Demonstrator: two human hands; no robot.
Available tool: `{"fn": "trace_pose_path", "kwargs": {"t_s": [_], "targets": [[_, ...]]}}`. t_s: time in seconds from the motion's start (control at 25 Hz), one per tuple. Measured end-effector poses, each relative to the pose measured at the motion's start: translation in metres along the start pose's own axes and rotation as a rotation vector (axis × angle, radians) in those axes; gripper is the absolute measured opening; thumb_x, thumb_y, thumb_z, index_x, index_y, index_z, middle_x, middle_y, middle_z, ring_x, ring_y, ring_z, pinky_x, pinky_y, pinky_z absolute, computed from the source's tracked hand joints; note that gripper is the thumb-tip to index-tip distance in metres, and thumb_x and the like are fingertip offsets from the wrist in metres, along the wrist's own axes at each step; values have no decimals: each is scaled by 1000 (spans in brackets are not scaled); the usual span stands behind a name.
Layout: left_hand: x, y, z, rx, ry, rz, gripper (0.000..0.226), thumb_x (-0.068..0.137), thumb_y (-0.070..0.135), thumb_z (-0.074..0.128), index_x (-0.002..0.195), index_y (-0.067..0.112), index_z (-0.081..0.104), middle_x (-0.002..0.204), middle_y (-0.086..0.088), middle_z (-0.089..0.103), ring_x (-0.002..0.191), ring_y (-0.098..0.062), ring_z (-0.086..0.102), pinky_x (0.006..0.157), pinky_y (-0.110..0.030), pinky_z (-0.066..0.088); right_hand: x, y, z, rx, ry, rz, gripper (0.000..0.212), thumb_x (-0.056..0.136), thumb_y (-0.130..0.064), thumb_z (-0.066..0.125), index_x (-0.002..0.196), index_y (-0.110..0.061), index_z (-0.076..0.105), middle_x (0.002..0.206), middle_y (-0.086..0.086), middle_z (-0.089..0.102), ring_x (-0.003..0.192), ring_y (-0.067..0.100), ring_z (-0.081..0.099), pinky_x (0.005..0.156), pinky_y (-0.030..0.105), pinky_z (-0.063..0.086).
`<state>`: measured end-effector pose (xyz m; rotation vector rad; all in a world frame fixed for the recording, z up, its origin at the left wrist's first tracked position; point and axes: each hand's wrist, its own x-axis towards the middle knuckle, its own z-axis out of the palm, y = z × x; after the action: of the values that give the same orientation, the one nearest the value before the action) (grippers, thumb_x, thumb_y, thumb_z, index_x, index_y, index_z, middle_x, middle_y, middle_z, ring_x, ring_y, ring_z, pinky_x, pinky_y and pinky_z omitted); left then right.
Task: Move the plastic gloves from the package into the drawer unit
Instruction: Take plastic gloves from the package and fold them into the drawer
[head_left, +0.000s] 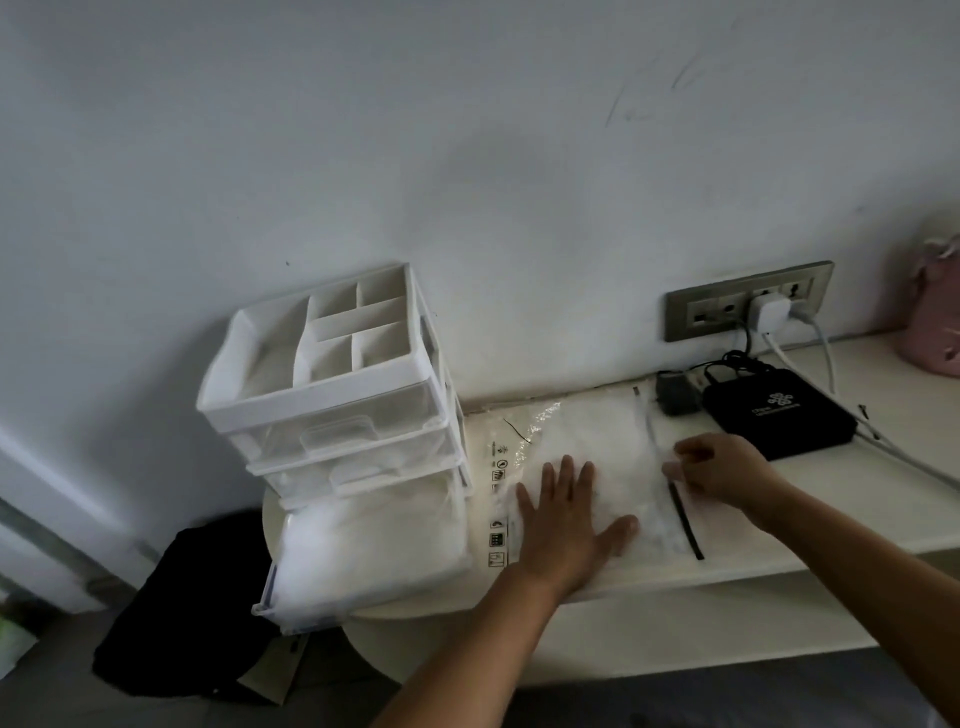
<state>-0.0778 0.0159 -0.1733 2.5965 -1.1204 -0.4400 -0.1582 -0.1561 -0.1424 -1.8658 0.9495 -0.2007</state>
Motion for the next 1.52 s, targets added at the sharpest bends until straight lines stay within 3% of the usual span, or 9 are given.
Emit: {"fn": "trace_pose_path", "kwargs": {"t_s": [0.2,0.44,0.56,0.64,0.8,0.96,1.12,1.28,1.52], "targets": [[-2,-3,10,53,71,10,102,66,79,-4,153,25,-3,160,1,-13,145,-17,-20,112,-46,-21,13,3,4,-165,67,-78,13,84,-16,69,90,-5,73,75,3,63,69,15,56,68,27,43],[-6,-3,14,27,190,44,83,81,71,-1,151,27,-9,158,8,-18,142,-7,-24,110,-38,-27,19,-4,6,-15,-33,0,23,92,-5,52,73,-2,63,73,14,57,65,21,53,60,30,44],[-7,-3,15,26,183,38,83,80,72,-2,151,28,-9,158,9,-19,142,-6,-25,109,-36,-28,16,-4,4,190,-86,7,13,90,-4,57,78,-1,60,86,20,61,75,26,59,73,36,51],[-7,-2,15,25,169,27,86,78,73,-5,151,28,-9,158,8,-18,142,-6,-24,110,-37,-28,12,-4,3,262,-130,11,11,84,-9,68,88,-8,58,90,17,64,79,27,62,73,35,53],[-7,-1,14,25,173,24,89,75,73,-7,152,27,-8,159,6,-16,143,-7,-22,113,-41,-24,2,-6,7,164,-118,-54,7,83,-11,69,90,-9,69,81,7,66,74,16,60,61,23,45],[-9,-1,15,33,178,22,88,75,73,-8,151,28,-9,158,8,-17,143,-7,-23,107,-33,-30,0,-7,8,239,-70,64,14,86,-10,66,89,3,63,73,12,61,64,19,58,56,26,46],[-9,0,13,34,187,20,91,73,74,-10,151,28,-7,159,7,-15,143,-7,-21,104,-29,-32,-9,-13,14,86,-146,56,14,80,-17,73,76,-9,62,73,9,63,64,16,57,53,23,42],[-8,0,13,8,191,16,94,72,74,-9,152,25,-3,160,5,-12,143,-7,-20,112,-36,-26,-8,-18,19,164,-127,-1,12,88,-13,64,80,-5,66,79,12,65,72,19,59,62,26,47],[-9,0,11,2,177,14,90,74,73,-7,152,27,-5,160,5,-12,144,-9,-19,114,-42,-21,-11,-26,4,230,13,-79,10,78,-11,73,77,-5,66,82,9,66,80,18,62,77,31,49]]}}
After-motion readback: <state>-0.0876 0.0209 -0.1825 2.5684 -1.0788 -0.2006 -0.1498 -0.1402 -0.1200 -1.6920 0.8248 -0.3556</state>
